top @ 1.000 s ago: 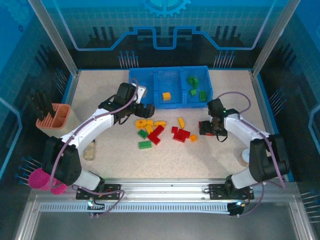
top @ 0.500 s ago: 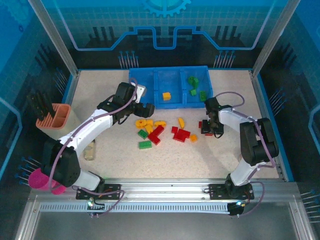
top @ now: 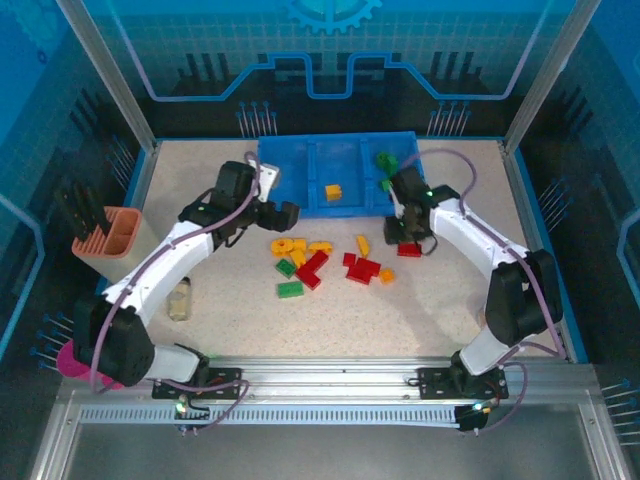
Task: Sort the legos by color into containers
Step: Pick up the lego from the middle-right of the table, then place the lego in the container.
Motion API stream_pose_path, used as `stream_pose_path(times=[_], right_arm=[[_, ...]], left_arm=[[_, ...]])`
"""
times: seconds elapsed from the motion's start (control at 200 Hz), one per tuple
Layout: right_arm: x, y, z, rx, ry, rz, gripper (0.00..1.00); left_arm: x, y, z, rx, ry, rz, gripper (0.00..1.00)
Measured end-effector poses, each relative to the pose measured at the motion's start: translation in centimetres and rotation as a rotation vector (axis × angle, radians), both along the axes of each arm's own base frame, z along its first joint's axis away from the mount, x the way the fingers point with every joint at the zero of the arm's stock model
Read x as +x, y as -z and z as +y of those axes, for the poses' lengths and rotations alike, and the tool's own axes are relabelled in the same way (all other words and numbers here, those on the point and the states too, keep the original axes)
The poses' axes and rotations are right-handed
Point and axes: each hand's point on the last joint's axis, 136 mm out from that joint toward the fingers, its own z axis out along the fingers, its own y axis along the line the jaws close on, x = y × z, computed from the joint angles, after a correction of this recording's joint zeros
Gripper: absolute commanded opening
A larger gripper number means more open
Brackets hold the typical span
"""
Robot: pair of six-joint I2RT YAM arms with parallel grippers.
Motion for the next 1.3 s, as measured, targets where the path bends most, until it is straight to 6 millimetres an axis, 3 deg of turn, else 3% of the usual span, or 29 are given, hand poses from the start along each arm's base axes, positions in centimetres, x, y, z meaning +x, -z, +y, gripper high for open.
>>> stream_pose_path(times=[0.065, 0.165, 0.23, 0.305, 0.485, 0.645, 0.876, 1.141, 1.301], right_arm=[[2.4, -4.1, 3.2, 0.039, -0.082, -0.118, 0.33], [6.3, -8.7, 7.5, 0.080, -0.188, -0.257, 0.33], [8.9, -10.4, 10.6, 0.093, -0.259, -0.329, 0.33], [11.2, -10.8, 14.1, 0.103, -0.339, -0.380, 0.33], [14.7, -7.7, 21.1, 0.133, -0.480, -0.406, 0.33], [16.4, -5.5, 24.2, 0.184, -0.547, -0.419, 0.35], [17.4, -3.0, 27.3, 0.216, -0.672, -0.482, 0.35], [16.9, 3.4, 29.7, 0.041, -0.851, -0.487, 0.38], [16.8, 4.0, 29.8, -0.008, -0.893, -0.496, 0.42]], left_arm=[[-0.2, -1.5, 0.9, -0.015, -0.015, -0.034, 0.98], [-1.4, -3.7, 2.2, -0.037, -0.033, -0.090, 0.99], [-2.4, -4.8, 3.0, -0.054, -0.040, -0.116, 0.99], [-3.5, -5.3, 4.0, -0.064, -0.054, -0.128, 0.99], [-5.3, -4.5, 5.2, -0.068, -0.072, -0.108, 0.99], [-5.9, -3.8, 5.5, -0.066, -0.077, -0.085, 0.99], [-6.3, -2.7, 5.6, -0.068, -0.077, -0.061, 0.99], [-7.0, -3.0, 5.7, -0.074, -0.078, -0.077, 0.99], [-7.0, -3.1, 5.7, -0.077, -0.080, -0.080, 0.99]])
